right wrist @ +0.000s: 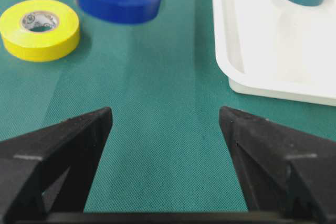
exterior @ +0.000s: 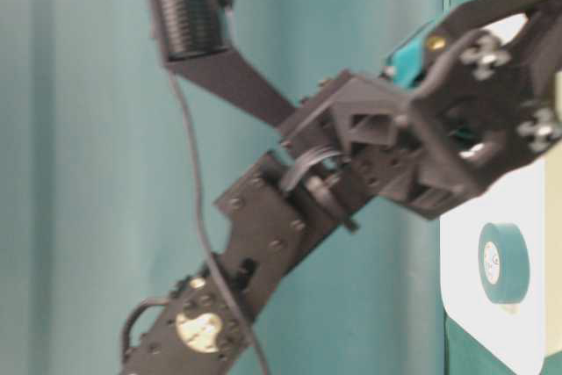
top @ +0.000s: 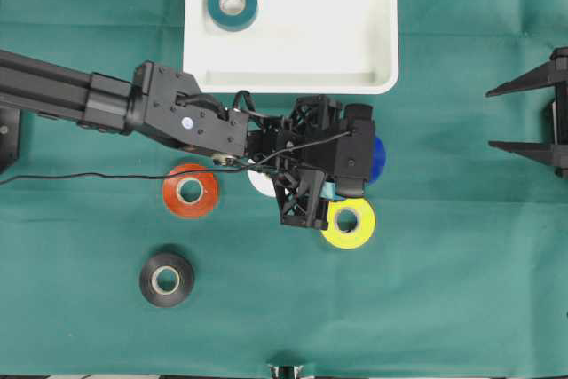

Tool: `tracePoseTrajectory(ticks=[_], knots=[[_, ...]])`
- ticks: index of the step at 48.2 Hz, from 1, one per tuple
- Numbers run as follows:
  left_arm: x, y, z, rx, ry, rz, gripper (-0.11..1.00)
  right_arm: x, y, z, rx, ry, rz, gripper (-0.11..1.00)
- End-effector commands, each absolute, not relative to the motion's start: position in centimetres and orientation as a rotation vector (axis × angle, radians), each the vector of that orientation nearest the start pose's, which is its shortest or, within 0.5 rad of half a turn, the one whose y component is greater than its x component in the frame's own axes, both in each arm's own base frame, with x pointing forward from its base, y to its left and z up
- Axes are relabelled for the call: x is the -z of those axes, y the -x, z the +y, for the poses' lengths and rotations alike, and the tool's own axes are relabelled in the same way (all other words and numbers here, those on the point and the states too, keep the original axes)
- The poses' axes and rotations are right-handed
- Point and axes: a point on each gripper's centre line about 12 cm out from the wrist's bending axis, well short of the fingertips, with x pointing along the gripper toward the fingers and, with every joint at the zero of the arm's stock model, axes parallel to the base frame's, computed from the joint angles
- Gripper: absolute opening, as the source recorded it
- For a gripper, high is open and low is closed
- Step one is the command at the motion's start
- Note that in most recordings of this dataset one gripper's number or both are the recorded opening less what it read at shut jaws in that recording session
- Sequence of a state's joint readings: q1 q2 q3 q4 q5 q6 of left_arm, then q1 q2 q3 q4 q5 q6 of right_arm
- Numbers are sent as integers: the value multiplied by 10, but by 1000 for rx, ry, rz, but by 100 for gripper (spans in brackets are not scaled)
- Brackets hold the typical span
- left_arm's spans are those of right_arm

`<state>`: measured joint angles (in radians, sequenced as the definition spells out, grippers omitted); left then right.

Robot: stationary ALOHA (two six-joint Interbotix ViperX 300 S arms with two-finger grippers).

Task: Put the tape into the white case with the left arm.
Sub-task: 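Lower the left gripper into the blue roll's hole and close, then lift the blue roll and carry it into the white tray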

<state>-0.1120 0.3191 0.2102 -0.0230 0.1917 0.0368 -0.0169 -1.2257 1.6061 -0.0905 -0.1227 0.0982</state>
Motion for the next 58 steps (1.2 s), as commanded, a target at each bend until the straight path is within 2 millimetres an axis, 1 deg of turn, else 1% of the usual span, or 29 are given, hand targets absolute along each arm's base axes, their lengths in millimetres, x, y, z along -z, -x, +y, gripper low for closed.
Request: tracePoseTrajectory(ticks=[1,11,14,20,27,38,45,58], knots=[[-200,-496,-58,120,-50,649,26,-148,-133,-1,6,-13,243,86],[-203,-495,-56,117,-50,649,26,-148,-133,-1,6,-13,243,86],[-201,-494,-53,112,-50,654,26,-148,-133,-1,6,-13,241,86],[-201,-494,-40,88,-46,660,26,-148,-133,-1,7,-14,240,86],[-201,-495,-16,50,-53,662,26,-148,-133,-1,6,-13,241,86],[-199,-495,21,7,-112,667,26,-148,-133,-1,7,-14,241,86],[-192,-495,42,-24,-125,682,26,-148,-133,-1,6,-13,240,86],[-177,-494,74,-81,-106,712,26,-148,-133,-1,6,-13,240,86]])
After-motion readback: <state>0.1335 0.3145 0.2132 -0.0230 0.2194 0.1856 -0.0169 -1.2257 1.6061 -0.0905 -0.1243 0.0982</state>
